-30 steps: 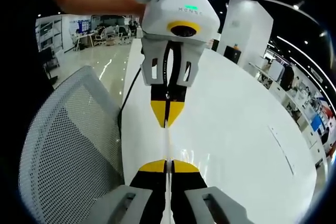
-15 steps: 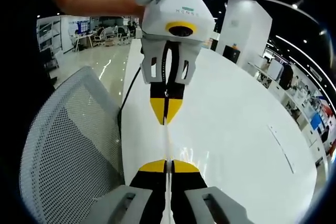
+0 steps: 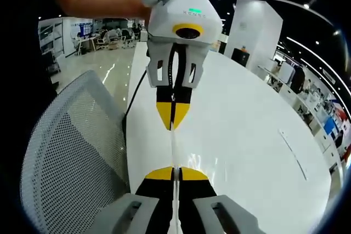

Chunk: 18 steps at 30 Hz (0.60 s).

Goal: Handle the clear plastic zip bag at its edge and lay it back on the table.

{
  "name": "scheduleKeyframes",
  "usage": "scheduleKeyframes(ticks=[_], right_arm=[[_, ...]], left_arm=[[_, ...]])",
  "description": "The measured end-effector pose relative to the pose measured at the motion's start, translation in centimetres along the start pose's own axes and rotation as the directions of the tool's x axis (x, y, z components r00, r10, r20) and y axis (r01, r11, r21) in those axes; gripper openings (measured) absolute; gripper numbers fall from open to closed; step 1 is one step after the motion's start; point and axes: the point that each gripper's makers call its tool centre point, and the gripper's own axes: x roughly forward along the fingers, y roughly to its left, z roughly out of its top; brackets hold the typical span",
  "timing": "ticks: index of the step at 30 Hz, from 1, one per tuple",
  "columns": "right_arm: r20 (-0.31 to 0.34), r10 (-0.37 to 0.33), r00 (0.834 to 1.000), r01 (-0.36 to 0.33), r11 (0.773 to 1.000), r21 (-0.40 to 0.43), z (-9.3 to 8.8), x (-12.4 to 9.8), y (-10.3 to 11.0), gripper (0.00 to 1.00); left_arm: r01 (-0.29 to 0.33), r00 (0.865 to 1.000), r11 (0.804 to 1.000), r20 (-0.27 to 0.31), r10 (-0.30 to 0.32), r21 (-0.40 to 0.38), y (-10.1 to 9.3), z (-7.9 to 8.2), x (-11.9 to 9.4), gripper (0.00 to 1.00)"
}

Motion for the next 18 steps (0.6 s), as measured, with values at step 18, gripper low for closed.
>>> scheduleKeyframes(ticks=[18], right_arm=[[0.005, -0.009, 1.0, 0.009, 1.0, 0.008, -0.37, -0.37, -0.22, 0.0]], left_arm=[[-0.015, 1.0, 1.0, -0.003, 0.015, 0.011, 0.39, -0.27, -0.06, 0.0]])
